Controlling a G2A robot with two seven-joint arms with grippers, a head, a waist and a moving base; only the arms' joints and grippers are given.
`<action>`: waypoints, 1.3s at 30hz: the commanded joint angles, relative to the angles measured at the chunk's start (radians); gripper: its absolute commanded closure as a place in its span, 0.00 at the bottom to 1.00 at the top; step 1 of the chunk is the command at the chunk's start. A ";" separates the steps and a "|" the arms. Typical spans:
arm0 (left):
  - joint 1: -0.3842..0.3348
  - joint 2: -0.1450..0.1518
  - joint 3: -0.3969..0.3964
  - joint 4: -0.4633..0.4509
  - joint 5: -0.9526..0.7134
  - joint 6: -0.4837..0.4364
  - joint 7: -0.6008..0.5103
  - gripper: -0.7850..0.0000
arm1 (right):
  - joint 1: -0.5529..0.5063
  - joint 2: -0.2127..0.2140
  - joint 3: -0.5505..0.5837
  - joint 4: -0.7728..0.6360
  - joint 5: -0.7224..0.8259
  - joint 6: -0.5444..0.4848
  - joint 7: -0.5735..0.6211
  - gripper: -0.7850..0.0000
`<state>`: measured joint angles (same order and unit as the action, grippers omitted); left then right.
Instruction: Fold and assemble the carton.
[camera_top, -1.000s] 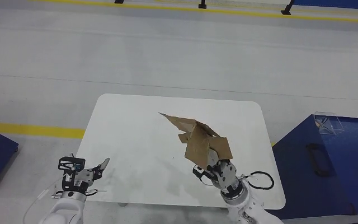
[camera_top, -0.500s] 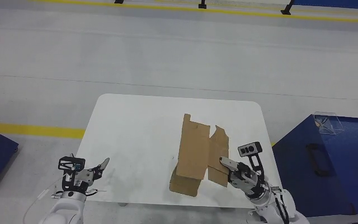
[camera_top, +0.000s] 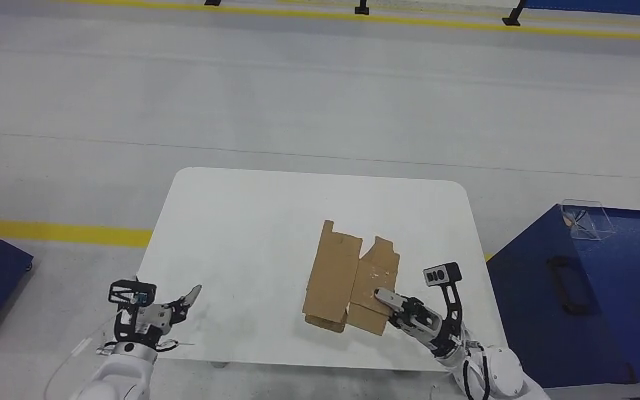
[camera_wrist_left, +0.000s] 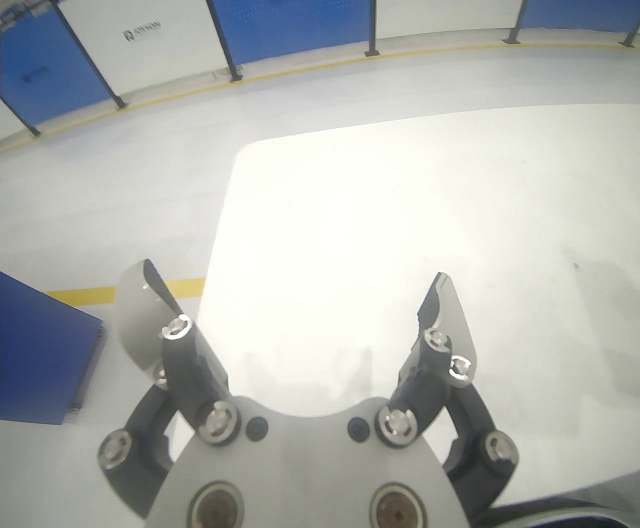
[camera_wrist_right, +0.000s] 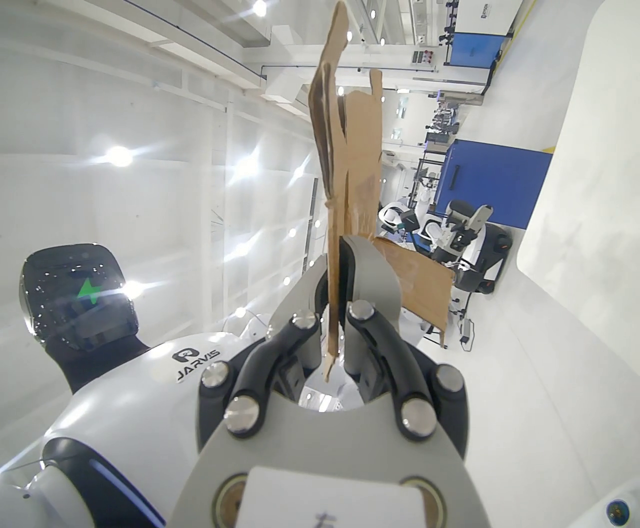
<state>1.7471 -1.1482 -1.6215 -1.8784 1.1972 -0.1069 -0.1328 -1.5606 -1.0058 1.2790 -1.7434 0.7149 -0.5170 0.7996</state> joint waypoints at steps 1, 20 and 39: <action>0.001 0.000 -0.051 -0.093 -0.355 -0.034 -0.295 0.00 | -0.001 -0.003 -0.015 -0.005 0.005 0.013 0.002 1.00; -0.222 0.009 0.037 -0.065 -1.521 0.181 -1.137 0.00 | 0.023 -0.030 -0.149 0.011 -0.014 0.023 0.119 1.00; -0.264 0.030 0.089 -0.035 -1.577 0.208 -1.144 1.00 | 0.045 -0.043 -0.169 0.024 -0.046 0.073 0.100 0.93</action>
<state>1.4859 -1.1190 -1.5336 -1.9148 -0.3736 0.0998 -1.2767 -1.5160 -1.0485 1.1105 -1.7188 0.6700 -0.4486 0.8986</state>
